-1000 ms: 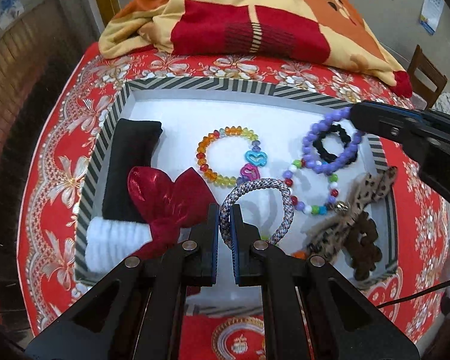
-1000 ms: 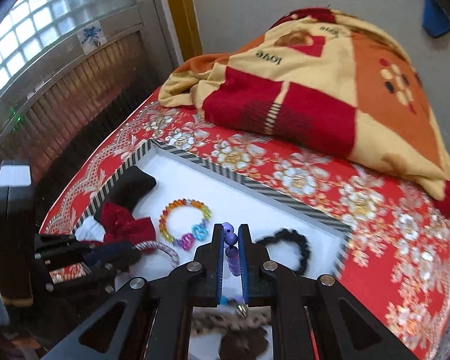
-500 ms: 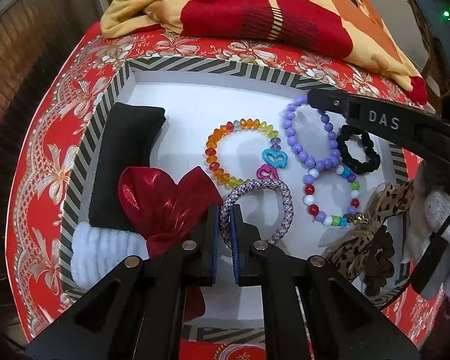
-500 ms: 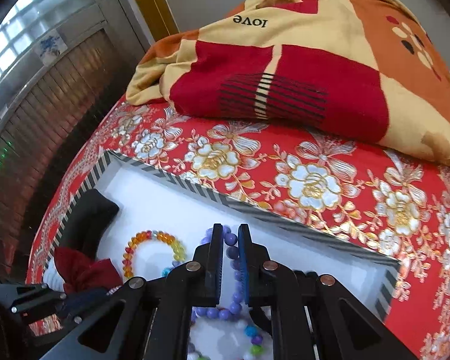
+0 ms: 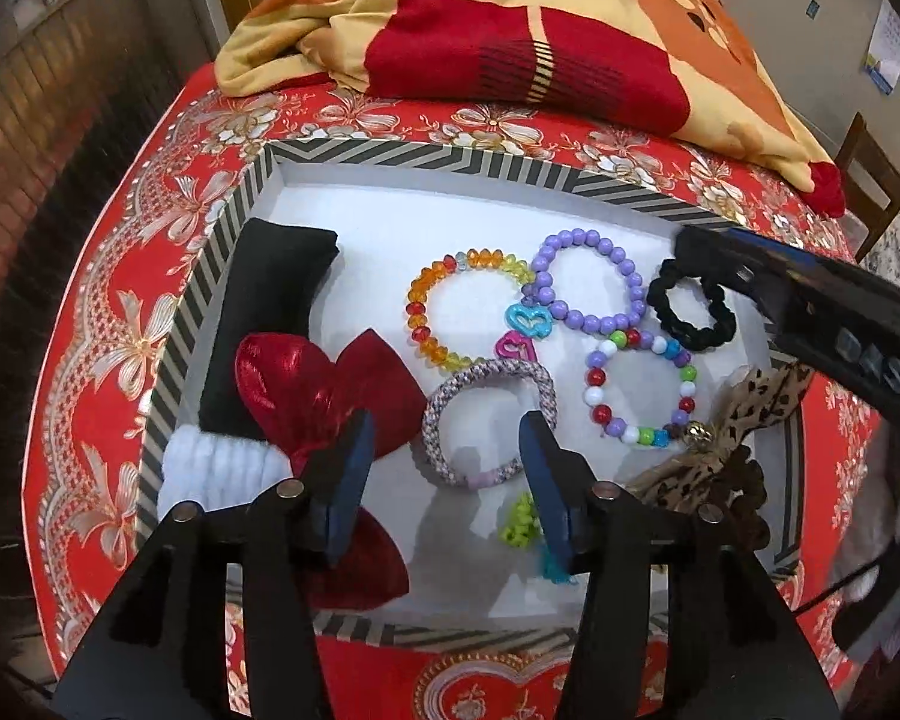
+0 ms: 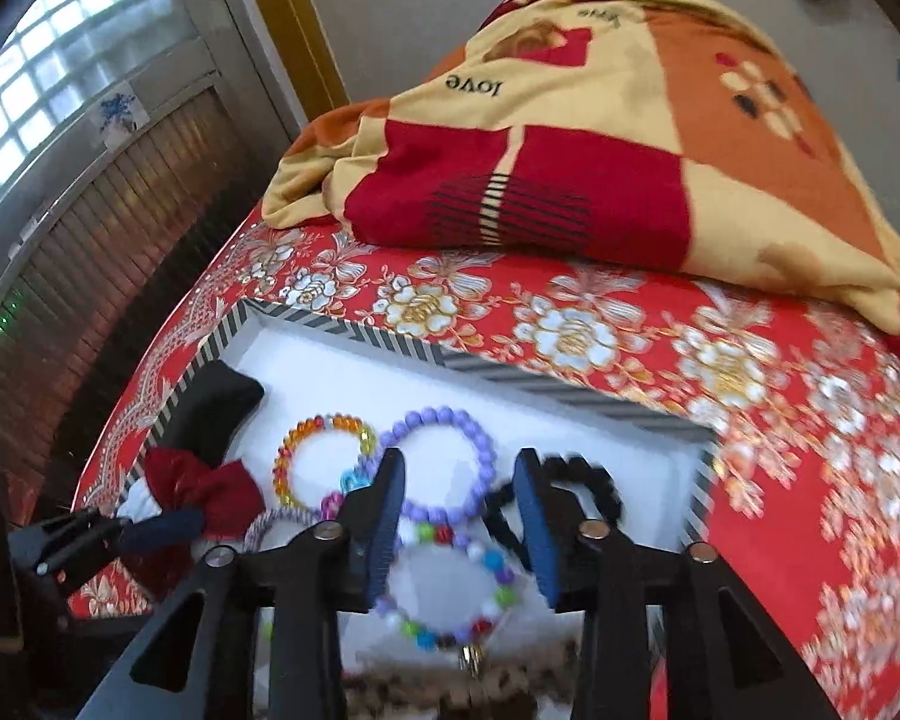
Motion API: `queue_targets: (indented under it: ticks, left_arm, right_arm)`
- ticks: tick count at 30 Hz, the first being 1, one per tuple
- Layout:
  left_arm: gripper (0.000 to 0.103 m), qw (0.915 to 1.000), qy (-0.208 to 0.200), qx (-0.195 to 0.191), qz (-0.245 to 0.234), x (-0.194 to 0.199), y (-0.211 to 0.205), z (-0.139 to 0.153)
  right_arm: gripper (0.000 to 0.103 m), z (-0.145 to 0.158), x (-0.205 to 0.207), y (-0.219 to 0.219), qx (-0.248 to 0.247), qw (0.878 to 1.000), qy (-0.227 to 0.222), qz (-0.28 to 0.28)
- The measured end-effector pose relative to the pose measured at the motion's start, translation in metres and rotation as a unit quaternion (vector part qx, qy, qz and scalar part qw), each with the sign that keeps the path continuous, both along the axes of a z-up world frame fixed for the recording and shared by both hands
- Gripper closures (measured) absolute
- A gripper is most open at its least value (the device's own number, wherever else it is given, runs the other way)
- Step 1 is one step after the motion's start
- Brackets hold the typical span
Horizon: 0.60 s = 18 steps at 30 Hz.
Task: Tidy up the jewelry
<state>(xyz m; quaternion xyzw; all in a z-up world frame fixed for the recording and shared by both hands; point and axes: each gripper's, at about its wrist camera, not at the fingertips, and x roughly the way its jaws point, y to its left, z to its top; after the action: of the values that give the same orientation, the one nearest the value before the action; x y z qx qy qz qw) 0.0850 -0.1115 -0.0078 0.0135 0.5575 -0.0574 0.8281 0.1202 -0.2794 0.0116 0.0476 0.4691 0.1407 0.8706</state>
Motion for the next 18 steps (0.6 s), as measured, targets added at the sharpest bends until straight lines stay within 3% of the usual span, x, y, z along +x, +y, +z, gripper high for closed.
queue_targets:
  ticks: [10, 18]
  left_arm:
    - [0.052, 0.9995, -0.022, -0.001, 0.021, -0.02, 0.009, 0.021]
    - [0.052, 0.9987, -0.043, 0.006, 0.026, -0.032, 0.016, 0.037]
  right_arm:
    - [0.063, 0.011, -0.059, -0.015, -0.002, 0.998, -0.012, -0.058]
    - [0.053, 0.015, -0.082, -0.005, 0.0, 0.997, -0.015, -0.071]
